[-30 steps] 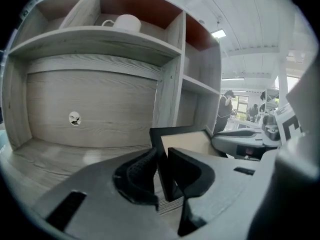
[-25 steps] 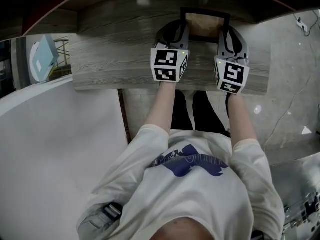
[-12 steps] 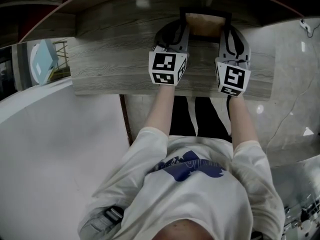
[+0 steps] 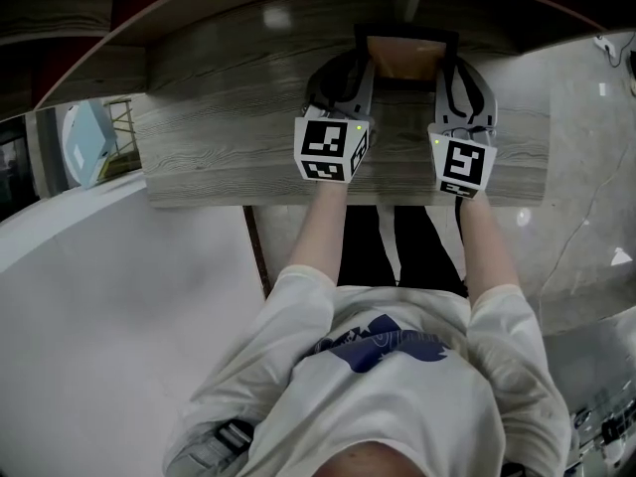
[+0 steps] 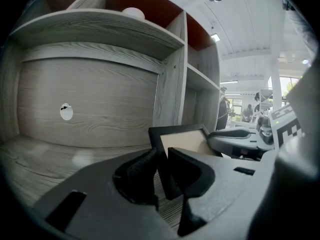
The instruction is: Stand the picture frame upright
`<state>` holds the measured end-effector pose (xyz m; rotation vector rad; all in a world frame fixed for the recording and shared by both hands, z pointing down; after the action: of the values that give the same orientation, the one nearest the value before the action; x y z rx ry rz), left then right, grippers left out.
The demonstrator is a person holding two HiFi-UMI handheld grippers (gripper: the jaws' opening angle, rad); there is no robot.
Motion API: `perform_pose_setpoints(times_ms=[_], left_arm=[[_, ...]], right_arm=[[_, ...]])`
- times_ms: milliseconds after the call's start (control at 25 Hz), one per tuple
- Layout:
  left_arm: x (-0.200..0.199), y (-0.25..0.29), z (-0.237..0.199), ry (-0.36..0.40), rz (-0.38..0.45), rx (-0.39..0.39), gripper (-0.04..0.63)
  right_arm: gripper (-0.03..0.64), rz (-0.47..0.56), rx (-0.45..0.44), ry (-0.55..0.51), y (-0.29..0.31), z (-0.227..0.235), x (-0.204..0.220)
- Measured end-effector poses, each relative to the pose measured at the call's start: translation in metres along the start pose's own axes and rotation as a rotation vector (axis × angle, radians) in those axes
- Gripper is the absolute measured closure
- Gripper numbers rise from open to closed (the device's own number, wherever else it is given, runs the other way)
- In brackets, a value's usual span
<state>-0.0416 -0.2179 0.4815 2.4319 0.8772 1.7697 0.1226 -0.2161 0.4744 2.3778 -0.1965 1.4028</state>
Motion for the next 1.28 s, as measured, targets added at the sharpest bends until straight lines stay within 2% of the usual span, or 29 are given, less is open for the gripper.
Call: perform_pose_setpoints(times_ms=[1280], left_arm=[[0.012,0.016,-0.015,0.025,-0.033,0.013,0.545]], right_arm=[[0.538,-0.021,0.017,-0.006,0.014,-0.006,0.018]])
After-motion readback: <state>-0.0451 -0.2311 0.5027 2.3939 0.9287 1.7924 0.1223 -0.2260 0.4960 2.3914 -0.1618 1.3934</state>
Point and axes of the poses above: the fingertips, and each gripper's own axes: y forward along the fingers, z to its right, x out of its underside, the point moved 5 cm from there along -y, backward along the fingers, and after that the axes turned 15 degrees about -y, right-handed, at the moved point
